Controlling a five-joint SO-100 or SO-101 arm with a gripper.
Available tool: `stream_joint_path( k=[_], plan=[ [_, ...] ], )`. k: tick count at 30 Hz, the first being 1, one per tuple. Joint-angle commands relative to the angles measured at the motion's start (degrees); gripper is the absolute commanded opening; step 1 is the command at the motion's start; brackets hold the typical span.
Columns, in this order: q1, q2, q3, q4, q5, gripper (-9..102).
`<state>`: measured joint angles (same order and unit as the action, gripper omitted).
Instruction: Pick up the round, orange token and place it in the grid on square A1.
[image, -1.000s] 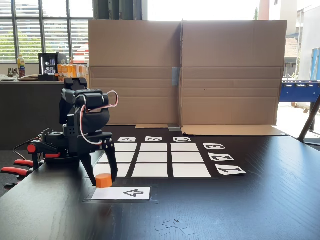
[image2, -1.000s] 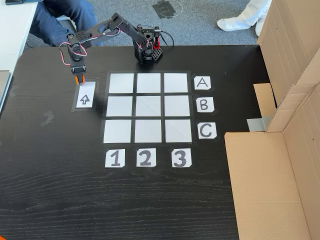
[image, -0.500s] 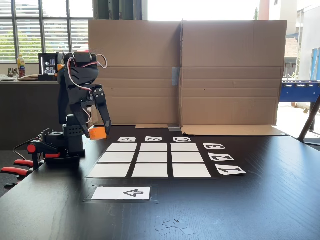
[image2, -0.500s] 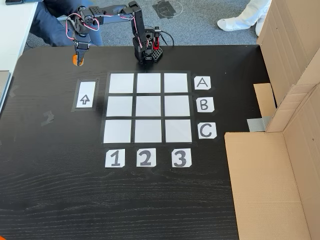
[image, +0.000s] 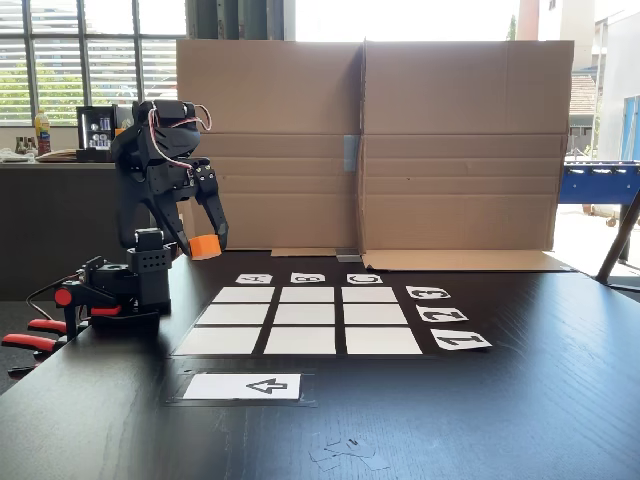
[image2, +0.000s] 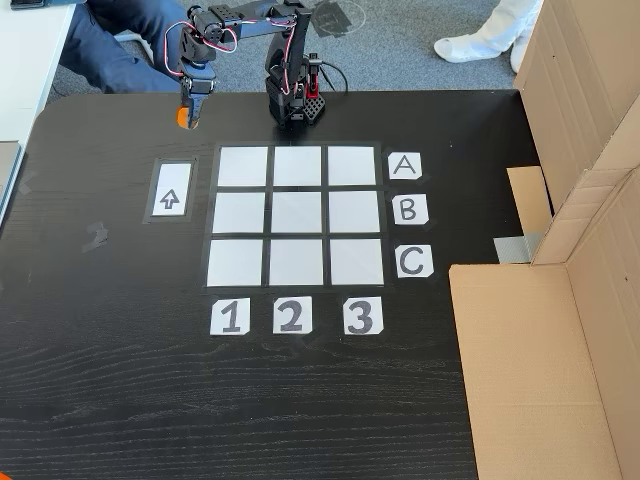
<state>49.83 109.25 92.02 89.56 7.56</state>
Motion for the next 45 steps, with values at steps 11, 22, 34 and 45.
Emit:
stream_joint_path(
  k=[11, 22, 34, 45],
  plan=[
    [-6.6, 16.5, 22.2, -0.9, 0.1, 6],
    [-6.6, 20.5, 36.9, -6.9, -0.1, 6],
    [-7.1, 16.3, 46.3, -17.8, 0.0, 6],
    [-10.5, 7.6, 46.1, -21.9, 0.3, 6]
  ],
)
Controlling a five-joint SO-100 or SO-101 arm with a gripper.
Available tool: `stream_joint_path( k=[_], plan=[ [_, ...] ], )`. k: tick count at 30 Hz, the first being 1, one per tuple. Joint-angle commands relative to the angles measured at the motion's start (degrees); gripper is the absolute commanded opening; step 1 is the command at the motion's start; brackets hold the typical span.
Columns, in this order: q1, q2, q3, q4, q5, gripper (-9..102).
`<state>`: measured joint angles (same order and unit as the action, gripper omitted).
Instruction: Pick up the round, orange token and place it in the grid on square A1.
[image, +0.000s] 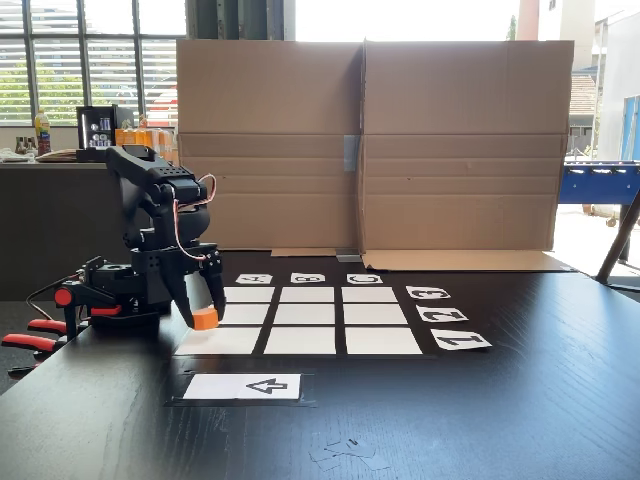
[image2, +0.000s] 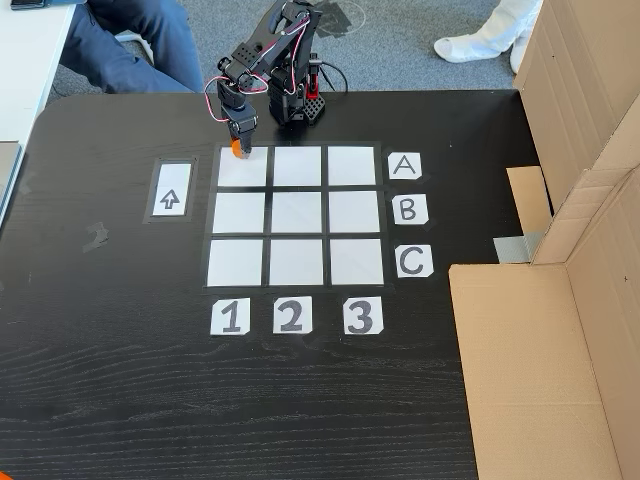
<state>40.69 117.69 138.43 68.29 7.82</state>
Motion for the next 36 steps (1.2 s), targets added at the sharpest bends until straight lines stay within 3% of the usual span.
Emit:
stream_joint_path(
  k=[1, 36],
  plan=[
    [-1.9, -1.4, -0.3, -0.8, 0.0, 6],
    [-2.5, -10.2, -4.4, -5.9, 0.2, 7]
  ],
)
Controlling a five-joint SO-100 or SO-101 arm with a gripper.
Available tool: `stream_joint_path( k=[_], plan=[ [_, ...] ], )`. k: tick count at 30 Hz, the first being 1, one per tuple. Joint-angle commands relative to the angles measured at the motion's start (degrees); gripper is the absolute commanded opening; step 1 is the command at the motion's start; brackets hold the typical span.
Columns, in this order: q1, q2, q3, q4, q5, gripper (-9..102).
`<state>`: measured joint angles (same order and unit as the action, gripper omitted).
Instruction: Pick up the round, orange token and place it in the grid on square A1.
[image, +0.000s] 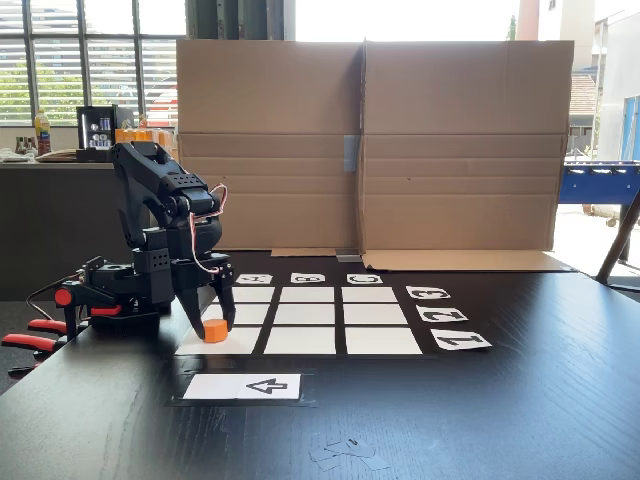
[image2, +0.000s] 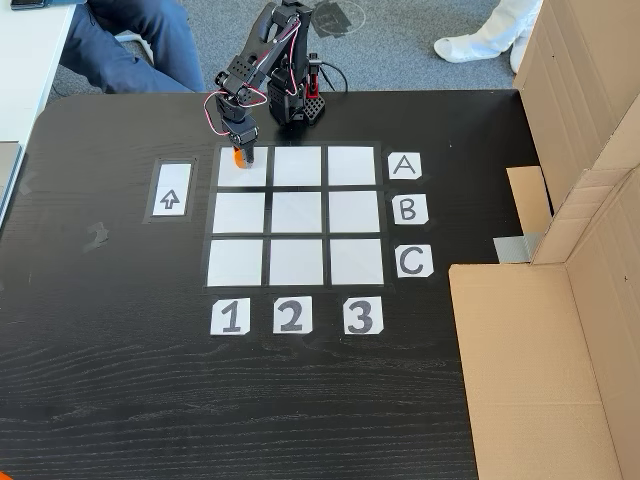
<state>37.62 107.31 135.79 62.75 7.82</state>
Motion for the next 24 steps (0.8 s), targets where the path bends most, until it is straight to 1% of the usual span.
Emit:
stream_joint_path(
  k=[1, 10, 19, 24],
  plan=[
    [0.6, 0.2, -1.8, -0.4, 0.2, 7],
    [1.1, 0.4, -1.8, -1.0, 0.2, 13],
    [1.2, 0.4, -1.8, -1.0, 0.2, 14],
    [1.3, 0.5, -1.9, -1.0, 0.2, 21]
  ],
)
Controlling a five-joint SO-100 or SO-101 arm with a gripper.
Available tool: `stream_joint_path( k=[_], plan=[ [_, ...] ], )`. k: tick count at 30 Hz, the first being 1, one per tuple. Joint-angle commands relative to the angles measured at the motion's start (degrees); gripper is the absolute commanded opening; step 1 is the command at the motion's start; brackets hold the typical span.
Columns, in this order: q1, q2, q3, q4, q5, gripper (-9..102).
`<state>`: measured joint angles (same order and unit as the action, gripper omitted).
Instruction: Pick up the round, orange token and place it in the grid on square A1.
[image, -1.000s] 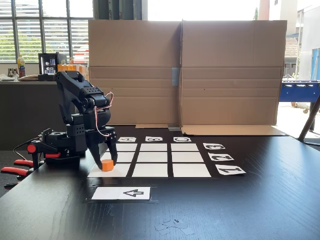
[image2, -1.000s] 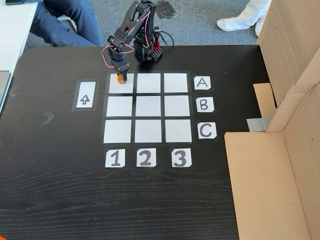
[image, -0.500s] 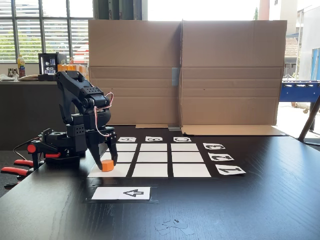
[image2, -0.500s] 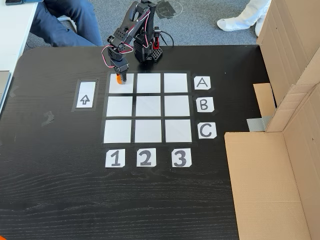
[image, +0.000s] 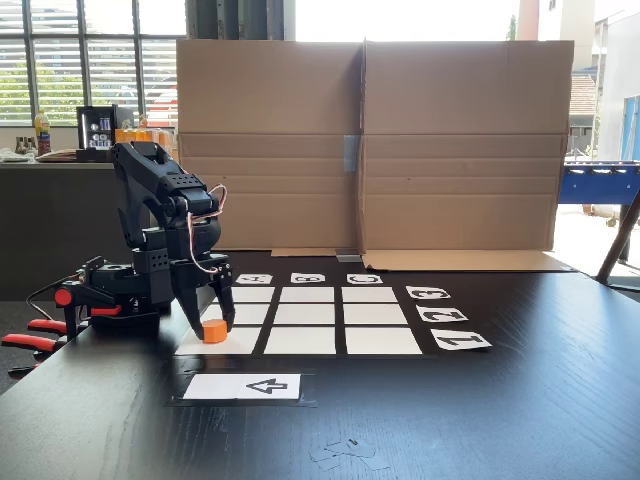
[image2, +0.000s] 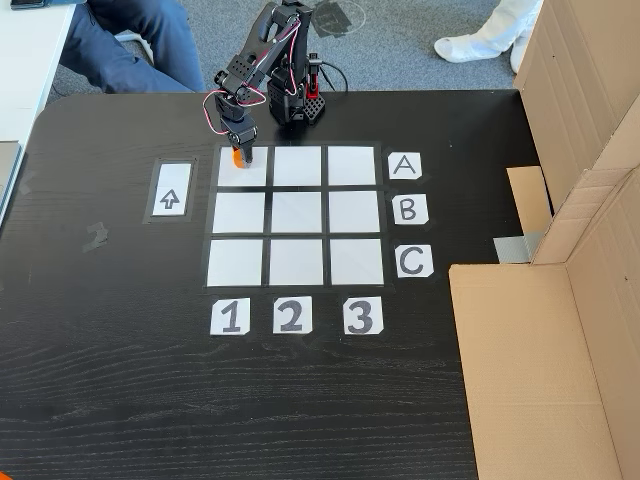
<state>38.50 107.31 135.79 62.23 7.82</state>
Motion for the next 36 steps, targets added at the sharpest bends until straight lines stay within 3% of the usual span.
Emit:
stream_joint_path(
  k=[1, 9, 21, 36],
  plan=[
    [0.4, 0.5, -1.9, -0.4, 0.2, 21],
    [0.8, 0.7, -2.5, -0.4, 0.3, 28],
    [1.3, 3.7, -4.0, 1.1, 0.7, 30],
    [8.2, 9.6, -25.0, 18.1, 0.6, 30]
  ],
)
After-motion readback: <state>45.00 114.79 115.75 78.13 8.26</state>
